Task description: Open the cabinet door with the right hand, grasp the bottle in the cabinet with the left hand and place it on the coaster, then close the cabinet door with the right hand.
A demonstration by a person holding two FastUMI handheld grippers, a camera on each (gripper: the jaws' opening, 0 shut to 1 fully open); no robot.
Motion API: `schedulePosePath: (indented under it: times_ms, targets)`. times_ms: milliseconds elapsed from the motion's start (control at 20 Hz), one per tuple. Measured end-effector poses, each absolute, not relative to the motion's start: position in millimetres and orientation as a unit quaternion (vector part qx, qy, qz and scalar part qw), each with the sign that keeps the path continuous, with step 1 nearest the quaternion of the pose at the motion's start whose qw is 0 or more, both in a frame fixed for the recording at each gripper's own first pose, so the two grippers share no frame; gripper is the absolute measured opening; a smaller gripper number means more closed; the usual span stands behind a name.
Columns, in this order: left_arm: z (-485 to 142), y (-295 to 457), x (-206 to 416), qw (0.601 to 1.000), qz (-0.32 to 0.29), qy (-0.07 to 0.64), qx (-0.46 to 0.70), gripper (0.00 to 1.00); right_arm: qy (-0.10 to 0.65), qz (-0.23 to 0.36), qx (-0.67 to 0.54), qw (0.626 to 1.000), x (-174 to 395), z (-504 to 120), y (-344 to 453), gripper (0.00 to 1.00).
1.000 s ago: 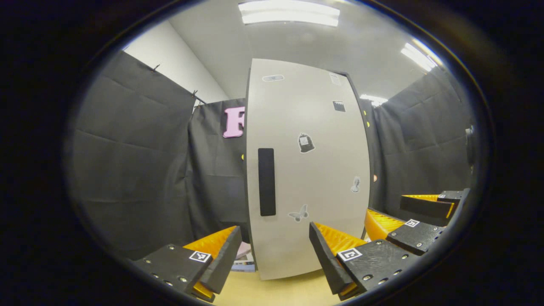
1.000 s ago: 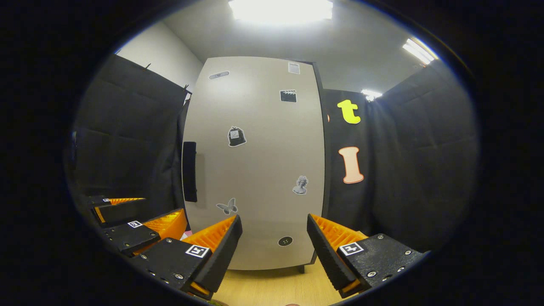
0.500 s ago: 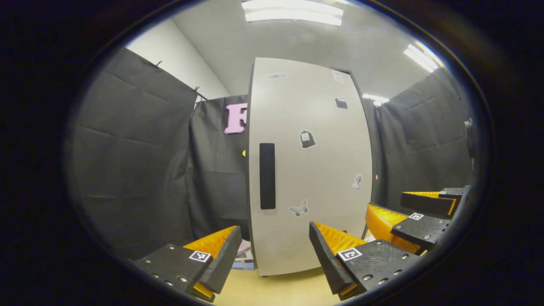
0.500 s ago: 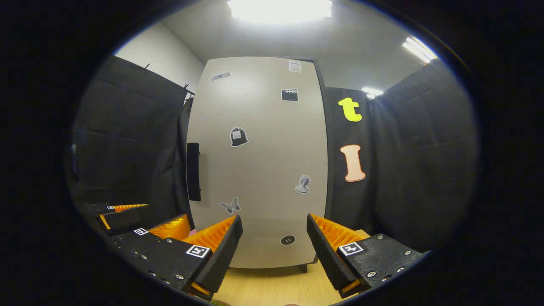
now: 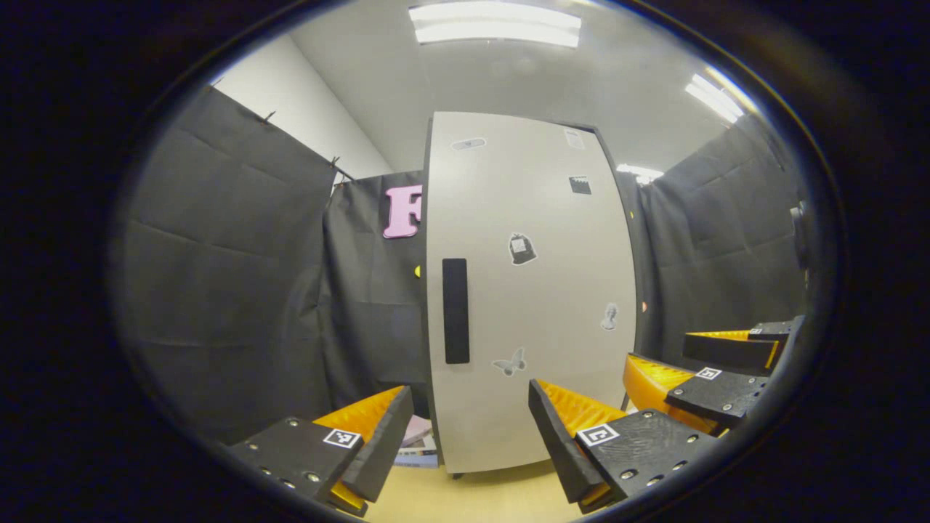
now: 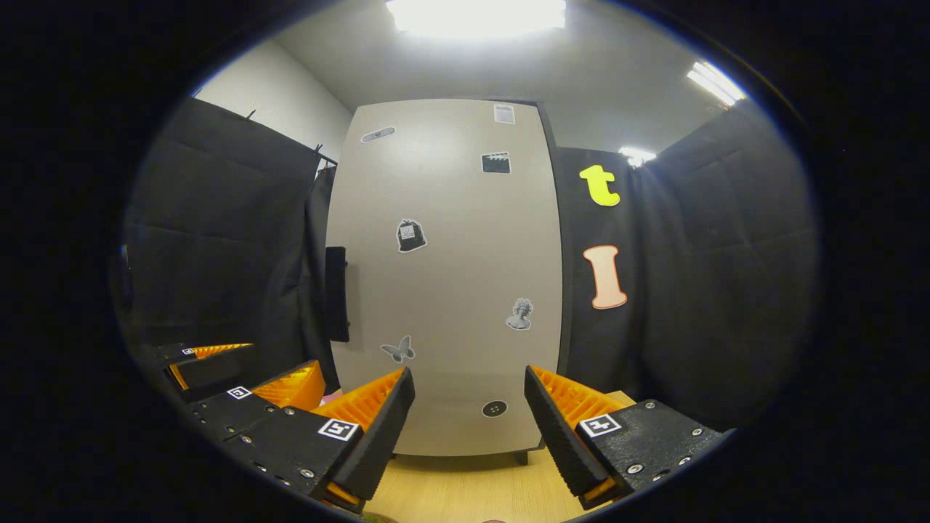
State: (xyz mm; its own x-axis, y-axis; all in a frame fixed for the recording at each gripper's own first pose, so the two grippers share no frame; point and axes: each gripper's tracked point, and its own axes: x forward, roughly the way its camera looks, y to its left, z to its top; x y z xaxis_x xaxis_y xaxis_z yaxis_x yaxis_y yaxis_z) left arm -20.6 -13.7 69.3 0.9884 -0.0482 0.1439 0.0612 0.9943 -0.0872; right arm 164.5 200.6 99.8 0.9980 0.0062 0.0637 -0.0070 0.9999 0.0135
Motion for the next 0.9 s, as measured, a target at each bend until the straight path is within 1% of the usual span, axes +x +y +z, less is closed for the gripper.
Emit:
schedulePosePath:
  times_ms: [50, 100, 150, 200, 400, 450, 550, 600, 800, 850, 900]
  targets:
    - [68.9, -13.0, -19.9, 0.996, -0.030, -0.072, -0.048, 0.92, -0.033, 0.007, 0.008, 0.999, 164.1, 100.4, 202.2, 0.94]
    - [68.7, -12.6, -19.7, 0.996, -0.032, -0.072, -0.048, 0.96, -0.033, 0.010, 0.008, 0.999, 164.2, 100.5, 202.8, 0.94]
    - [67.9, -12.1, -19.4, 0.996, -0.031, -0.073, -0.046, 0.92, -0.033, 0.010, 0.007, 0.999, 164.1, 100.7, 202.4, 0.94]
    - [69.2, -11.5, -20.6, 0.996, -0.027, -0.074, -0.045, 0.96, -0.034, 0.010, 0.006, 0.999, 163.5, 101.0, 201.9, 0.94]
    - [73.2, -10.1, -22.1, 0.995, -0.030, -0.077, -0.051, 0.96, -0.035, 0.019, 0.017, 0.999, 163.2, 102.4, 204.8, 0.94]
    - [72.2, -9.9, -22.6, 0.995, -0.028, -0.079, -0.050, 0.92, -0.034, 0.021, 0.017, 0.999, 163.0, 102.5, 205.5, 0.94]
    - [71.7, -10.5, -24.1, 0.995, -0.024, -0.078, -0.048, 0.92, -0.028, 0.020, 0.014, 0.999, 163.1, 100.4, 205.9, 0.94]
    - [71.6, -10.7, -23.8, 0.996, -0.021, -0.076, -0.049, 0.96, -0.027, 0.018, 0.013, 0.999, 162.9, 99.7, 205.0, 0.94]
    - [69.0, -4.4, -19.9, 0.997, -0.004, -0.064, -0.050, 0.96, -0.024, 0.009, 0.014, 1.000, 164.4, 98.0, 204.3, 0.94]
    - [69.2, -4.9, -19.9, 0.997, -0.002, -0.063, -0.047, 0.92, -0.024, 0.009, 0.013, 1.000, 165.4, 98.4, 204.4, 0.94]
    - [69.2, -5.4, -19.9, 0.997, -0.002, -0.062, -0.045, 0.96, -0.023, 0.009, 0.013, 1.000, 166.1, 97.1, 204.6, 0.94]
